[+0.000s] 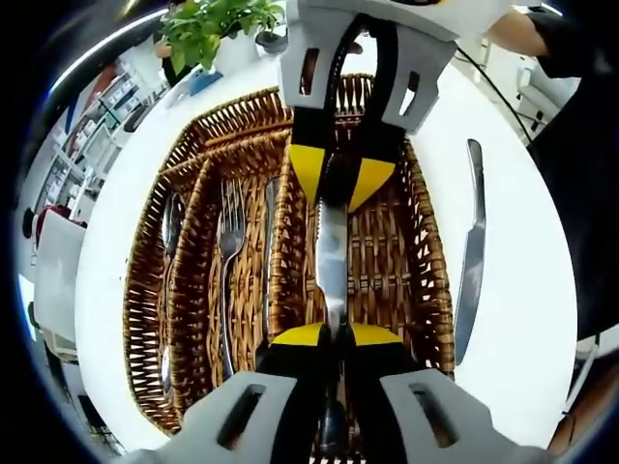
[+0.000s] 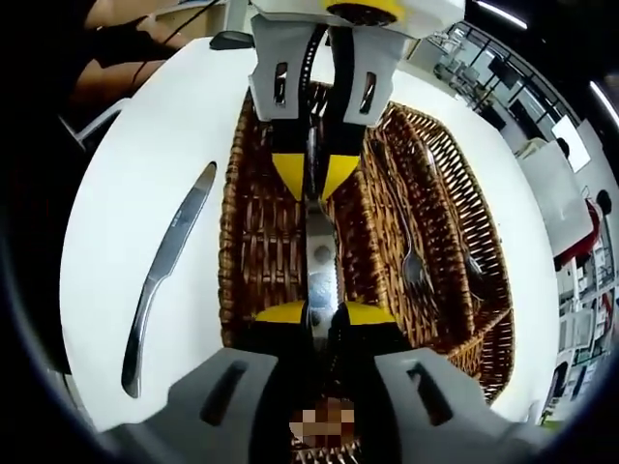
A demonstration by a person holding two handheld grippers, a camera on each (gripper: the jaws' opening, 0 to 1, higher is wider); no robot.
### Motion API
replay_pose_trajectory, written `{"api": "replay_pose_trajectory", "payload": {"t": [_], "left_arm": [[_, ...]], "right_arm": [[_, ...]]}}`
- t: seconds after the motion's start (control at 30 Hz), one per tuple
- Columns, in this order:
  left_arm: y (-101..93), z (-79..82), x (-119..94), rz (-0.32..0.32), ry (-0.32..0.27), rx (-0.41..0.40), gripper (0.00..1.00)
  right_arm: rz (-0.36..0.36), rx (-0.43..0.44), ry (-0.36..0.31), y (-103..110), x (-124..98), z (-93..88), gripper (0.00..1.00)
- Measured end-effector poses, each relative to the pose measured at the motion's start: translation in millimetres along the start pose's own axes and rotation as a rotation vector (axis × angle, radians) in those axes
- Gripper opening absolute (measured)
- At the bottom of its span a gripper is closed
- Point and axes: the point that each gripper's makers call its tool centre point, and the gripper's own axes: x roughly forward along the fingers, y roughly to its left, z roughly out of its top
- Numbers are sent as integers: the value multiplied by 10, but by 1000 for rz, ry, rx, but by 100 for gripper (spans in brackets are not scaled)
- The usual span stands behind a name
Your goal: Arrange the knives, forks, and spoons in their matching storage slots by inserting each utensil handle-first until every utensil is classified and aligned in the correct compartment
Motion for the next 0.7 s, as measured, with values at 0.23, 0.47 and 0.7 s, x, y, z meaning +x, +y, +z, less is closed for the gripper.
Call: {"api": "replay_pose_trajectory", "payload": {"t": [0.23, 0.47, 0.7], "left_arm": [[-2, -3, -3, 8, -17, -10, 8], [6, -6, -13, 17, -33, -21, 8], [17, -5, -17, 30, -46, -28, 9]], "right_arm": [[4, 17, -2, 3, 26, -31, 12], [34, 52, -13, 27, 37, -24, 10], [34, 63, -14, 29, 31, -26, 10]]}}
